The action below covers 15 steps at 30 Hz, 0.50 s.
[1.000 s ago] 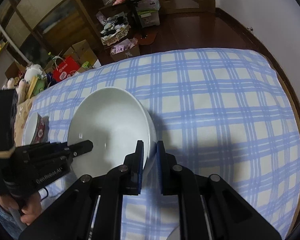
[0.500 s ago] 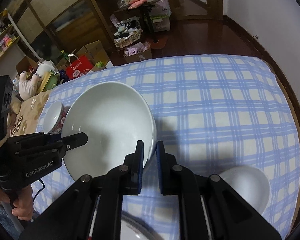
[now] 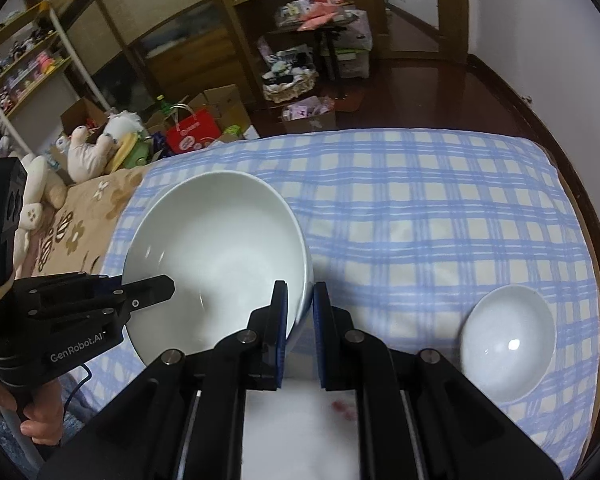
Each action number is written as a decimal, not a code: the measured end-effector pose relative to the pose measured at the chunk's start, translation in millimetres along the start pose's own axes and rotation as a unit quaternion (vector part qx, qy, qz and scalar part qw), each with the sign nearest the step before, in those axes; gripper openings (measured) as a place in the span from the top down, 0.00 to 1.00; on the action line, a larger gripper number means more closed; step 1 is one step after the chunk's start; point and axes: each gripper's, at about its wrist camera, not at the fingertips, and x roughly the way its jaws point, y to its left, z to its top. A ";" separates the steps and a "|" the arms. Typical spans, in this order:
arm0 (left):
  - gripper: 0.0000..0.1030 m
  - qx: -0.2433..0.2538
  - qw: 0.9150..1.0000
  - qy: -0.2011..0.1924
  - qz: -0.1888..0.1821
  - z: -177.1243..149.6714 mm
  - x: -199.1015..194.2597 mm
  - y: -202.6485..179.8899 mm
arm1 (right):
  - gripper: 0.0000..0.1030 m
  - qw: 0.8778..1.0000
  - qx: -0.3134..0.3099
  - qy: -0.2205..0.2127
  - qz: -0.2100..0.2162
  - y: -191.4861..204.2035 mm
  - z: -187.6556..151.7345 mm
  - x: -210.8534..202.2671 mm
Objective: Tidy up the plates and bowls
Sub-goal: 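Carry the white bowls toward the cherry plate stack with both tools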
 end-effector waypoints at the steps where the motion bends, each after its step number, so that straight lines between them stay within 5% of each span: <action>1: 0.85 -0.002 1.000 -0.001 0.001 -3.8 -3.2 2.6 | 0.87 1.000 -0.001 -0.001 0.003 4.9 -2.1 -1.7; 15: 0.85 -0.012 1.000 0.000 0.024 -50.5 -32.1 40.5 | 0.87 1.000 -0.017 0.000 0.024 58.1 -32.7 -10.2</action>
